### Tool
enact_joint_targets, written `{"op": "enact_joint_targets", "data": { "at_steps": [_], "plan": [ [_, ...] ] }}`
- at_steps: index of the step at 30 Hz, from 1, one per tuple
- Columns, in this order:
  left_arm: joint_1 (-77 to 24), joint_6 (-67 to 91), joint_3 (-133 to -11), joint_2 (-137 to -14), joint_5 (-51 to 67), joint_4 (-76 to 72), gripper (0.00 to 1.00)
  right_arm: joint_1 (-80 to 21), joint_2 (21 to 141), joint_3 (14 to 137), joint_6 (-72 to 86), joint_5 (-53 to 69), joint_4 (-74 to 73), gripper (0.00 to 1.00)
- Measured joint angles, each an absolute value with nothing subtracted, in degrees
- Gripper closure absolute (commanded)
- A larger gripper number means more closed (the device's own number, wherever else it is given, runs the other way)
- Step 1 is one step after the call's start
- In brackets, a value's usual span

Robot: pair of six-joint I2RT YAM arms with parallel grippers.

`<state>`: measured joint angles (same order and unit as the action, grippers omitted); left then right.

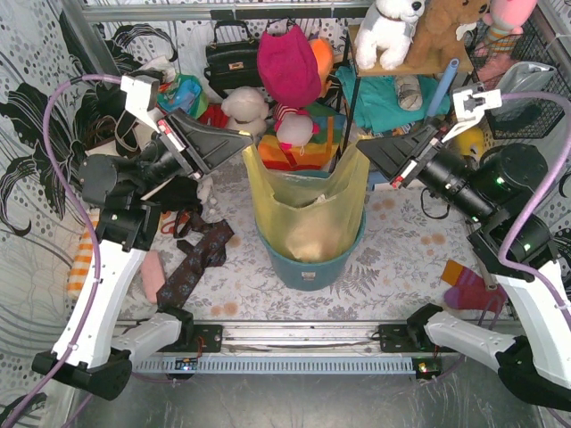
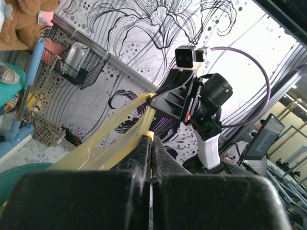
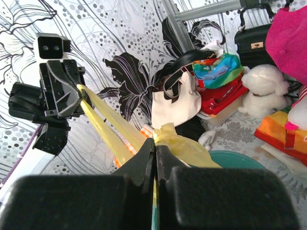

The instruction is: Tie the trash bag

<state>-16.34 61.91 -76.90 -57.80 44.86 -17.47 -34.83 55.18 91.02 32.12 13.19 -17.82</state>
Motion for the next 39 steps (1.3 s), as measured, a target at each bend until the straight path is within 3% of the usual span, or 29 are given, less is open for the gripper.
{"op": "enact_joint_targets", "data": {
  "at_steps": [10, 20, 22, 29, 39],
  "plan": [
    [-16.3, 64.2, -77.1, -58.8, 45.3, -26.2, 1.00, -34.8, 60.2, 99.0, 31.6, 12.8, -19.8, 1.00],
    [-16.3, 64.2, -67.9, -55.3, 44.9, -30.4, 1.00, -34.8, 51.9, 85.0, 31.9, 10.2, -19.3, 1.00],
    [-16.3, 64.3, -66.8, -55.6, 44.8, -30.7, 1.00, -34.8, 52.1, 84.8, 31.9, 9.7, -19.2, 0.93],
    [-16.3, 64.3, -66.2, -56.5, 44.6, -31.2, 1.00, -34.8, 54.1, 88.1, 30.0, 8.5, -20.7, 0.54],
    [-16.3, 64.5, -66.3, -56.6, 44.6, -32.6, 1.00, -34.8, 57.6, 105.2, 23.6, 12.2, -23.3, 0.43]
  ]
}}
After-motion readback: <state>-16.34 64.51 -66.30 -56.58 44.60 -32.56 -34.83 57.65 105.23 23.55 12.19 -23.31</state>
